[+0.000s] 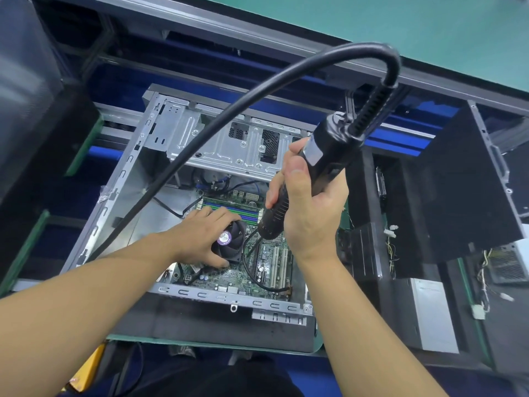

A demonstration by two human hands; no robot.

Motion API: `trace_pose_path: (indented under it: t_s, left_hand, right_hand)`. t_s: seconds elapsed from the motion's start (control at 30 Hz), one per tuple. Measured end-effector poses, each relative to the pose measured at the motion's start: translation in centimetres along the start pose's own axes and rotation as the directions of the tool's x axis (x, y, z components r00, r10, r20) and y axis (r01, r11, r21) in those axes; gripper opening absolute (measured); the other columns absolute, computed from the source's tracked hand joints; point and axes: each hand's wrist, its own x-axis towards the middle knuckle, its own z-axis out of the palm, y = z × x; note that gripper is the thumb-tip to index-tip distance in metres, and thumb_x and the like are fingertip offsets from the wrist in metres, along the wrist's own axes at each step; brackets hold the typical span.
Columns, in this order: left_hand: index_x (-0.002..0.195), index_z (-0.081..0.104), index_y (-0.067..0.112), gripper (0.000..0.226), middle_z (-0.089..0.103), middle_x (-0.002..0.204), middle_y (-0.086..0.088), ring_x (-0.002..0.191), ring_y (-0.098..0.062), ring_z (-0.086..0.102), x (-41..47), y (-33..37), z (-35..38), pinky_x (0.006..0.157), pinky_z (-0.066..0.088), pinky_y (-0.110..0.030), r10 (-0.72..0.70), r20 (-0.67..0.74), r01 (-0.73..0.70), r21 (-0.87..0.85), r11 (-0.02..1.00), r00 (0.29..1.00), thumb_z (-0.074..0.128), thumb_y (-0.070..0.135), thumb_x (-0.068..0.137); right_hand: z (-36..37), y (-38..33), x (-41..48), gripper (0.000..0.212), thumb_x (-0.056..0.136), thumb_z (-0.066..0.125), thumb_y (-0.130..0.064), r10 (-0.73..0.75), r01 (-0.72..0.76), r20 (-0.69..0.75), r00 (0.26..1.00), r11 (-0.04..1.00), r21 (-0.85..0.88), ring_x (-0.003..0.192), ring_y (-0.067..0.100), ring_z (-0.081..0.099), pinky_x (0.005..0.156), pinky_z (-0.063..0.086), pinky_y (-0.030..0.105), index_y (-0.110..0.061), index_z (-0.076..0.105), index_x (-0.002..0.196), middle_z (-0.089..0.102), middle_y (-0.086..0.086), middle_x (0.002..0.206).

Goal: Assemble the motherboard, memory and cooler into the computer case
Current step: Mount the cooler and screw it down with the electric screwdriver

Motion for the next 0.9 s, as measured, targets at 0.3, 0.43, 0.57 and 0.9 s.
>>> trace_pose_path:
  t_s: [0.3, 0.43, 0.57, 0.9]
  left_hand:
    - [0.139, 0.027, 0.036, 0.093, 0.039, 0.128, 0.013, 0.106, -0.016, 0.037, 0.0, 0.1, -0.1, 0.097, 0.033, -0.036, -0.005, 0.003, 0.005, 0.008, 1.0, 1.0, 0.064, 0.072, 0.061]
    - [0.14, 0.027, 0.036, 0.093, 0.038, 0.128, 0.013, 0.107, -0.016, 0.037, 0.0, 0.2, -0.2, 0.097, 0.032, -0.037, -0.006, 0.001, 0.006, 0.007, 1.0, 1.0, 0.066, 0.071, 0.062]
    - [0.14, 0.025, 0.036, 0.094, 0.038, 0.128, 0.012, 0.103, -0.015, 0.034, 0.0, 0.2, -0.2, 0.095, 0.032, -0.036, -0.007, -0.001, 0.007, 0.01, 1.0, 1.0, 0.066, 0.07, 0.063]
    - [0.144, 0.023, 0.031, 0.097, 0.037, 0.136, 0.008, 0.111, -0.019, 0.037, -0.1, 0.3, -0.2, 0.098, 0.031, -0.037, -0.009, 0.01, 0.009, 0.041, 0.999, 1.0, 0.068, 0.07, 0.066]
  right_hand:
    - [0.1, -0.2, -0.2, 0.024, 0.087, 0.06, -0.032, -0.002, 0.002, 0.011, 1.0, 1.0, 0.011, 0.045, 0.02, 0.047, 0.045, 0.043, 0.031, -0.012, 0.049, 0.093, 0.057, -0.01, 0.065]
    - [0.0, 0.0, -0.2, 0.022, 0.087, 0.06, -0.031, 0.001, -0.001, 0.003, 1.0, 1.0, 0.0, 0.045, 0.02, 0.047, 0.045, 0.043, 0.032, -0.013, 0.049, 0.093, 0.055, -0.01, 0.065]
    - [0.4, 0.4, -0.7, 0.035, 0.088, 0.07, -0.04, -0.015, 0.015, 0.066, 0.998, 1.0, -0.006, 0.05, 0.036, 0.046, 0.05, 0.041, 0.039, -0.013, 0.049, 0.094, 0.05, 0.01, 0.069]
    - [0.8, 0.8, -0.6, 0.049, 0.086, 0.072, -0.054, 0.033, -0.029, 0.134, 0.99, 0.999, -0.032, 0.057, 0.037, 0.05, 0.055, 0.043, 0.052, -0.009, 0.052, 0.092, 0.051, 0.013, 0.069]
